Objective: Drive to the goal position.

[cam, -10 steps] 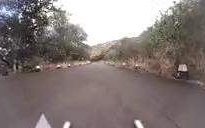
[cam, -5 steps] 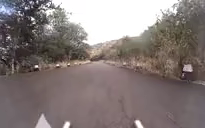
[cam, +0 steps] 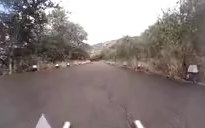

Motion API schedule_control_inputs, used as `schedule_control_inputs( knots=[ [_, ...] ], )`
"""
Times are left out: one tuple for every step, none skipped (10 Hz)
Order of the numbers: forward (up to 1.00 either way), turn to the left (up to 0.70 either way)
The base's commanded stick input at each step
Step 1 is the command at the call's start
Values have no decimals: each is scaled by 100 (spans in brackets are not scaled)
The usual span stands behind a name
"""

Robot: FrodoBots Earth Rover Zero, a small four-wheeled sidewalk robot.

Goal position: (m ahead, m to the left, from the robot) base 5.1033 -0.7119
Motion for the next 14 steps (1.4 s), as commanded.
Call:
schedule_control_inputs(
  knots=[
    [50,0],
    [50,0],
    [50,0],
    [50,0],
    [50,0],
    [50,0],
    [50,0],
    [50,-5],
    [50,-11],
    [50,-25],
    [50,-25],
    [50,-16],
    [50,-2],
    [50,0]
  ],
)
